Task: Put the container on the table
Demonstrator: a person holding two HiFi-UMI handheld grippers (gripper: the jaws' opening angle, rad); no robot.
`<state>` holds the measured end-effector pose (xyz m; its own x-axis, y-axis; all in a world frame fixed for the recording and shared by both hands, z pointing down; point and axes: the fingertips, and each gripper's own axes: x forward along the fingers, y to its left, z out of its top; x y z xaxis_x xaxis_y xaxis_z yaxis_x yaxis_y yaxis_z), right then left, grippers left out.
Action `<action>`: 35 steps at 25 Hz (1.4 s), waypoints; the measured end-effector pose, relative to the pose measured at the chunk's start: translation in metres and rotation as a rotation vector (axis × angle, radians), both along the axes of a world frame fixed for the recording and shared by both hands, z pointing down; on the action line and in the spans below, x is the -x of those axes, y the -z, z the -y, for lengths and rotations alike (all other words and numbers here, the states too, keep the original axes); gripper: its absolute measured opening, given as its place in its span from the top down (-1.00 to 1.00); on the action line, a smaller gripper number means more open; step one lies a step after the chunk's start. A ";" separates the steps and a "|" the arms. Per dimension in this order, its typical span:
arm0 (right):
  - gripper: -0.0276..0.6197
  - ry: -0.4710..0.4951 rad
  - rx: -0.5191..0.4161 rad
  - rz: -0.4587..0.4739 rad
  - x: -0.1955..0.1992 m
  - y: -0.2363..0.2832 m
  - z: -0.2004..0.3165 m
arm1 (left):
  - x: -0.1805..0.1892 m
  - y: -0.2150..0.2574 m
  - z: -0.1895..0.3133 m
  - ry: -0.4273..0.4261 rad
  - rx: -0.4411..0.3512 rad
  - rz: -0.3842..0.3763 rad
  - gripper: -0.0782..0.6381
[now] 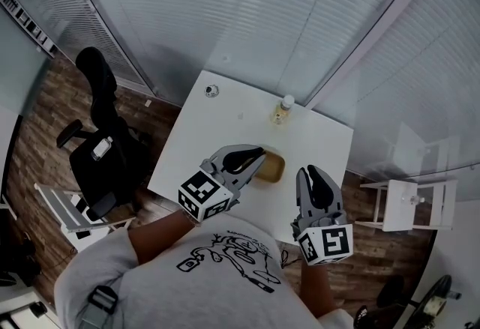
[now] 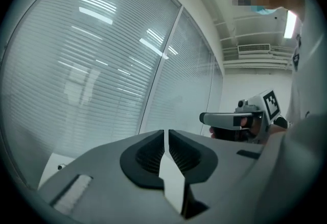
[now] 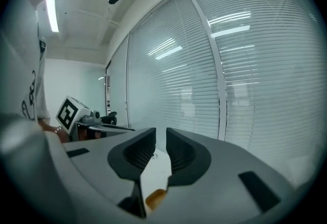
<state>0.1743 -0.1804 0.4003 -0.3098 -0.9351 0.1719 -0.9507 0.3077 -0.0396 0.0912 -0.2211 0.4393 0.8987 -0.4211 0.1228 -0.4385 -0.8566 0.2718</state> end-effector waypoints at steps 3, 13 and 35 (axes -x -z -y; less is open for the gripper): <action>0.73 0.014 -0.028 -0.004 0.004 0.022 -0.006 | 0.002 0.026 -0.008 -0.014 -0.055 -0.012 0.72; 0.74 0.020 -0.078 0.006 0.016 0.052 -0.019 | 0.007 0.070 -0.024 -0.033 -0.109 -0.064 0.73; 0.75 0.005 -0.085 -0.013 0.016 0.056 -0.022 | 0.006 0.075 -0.027 -0.045 -0.096 -0.080 0.73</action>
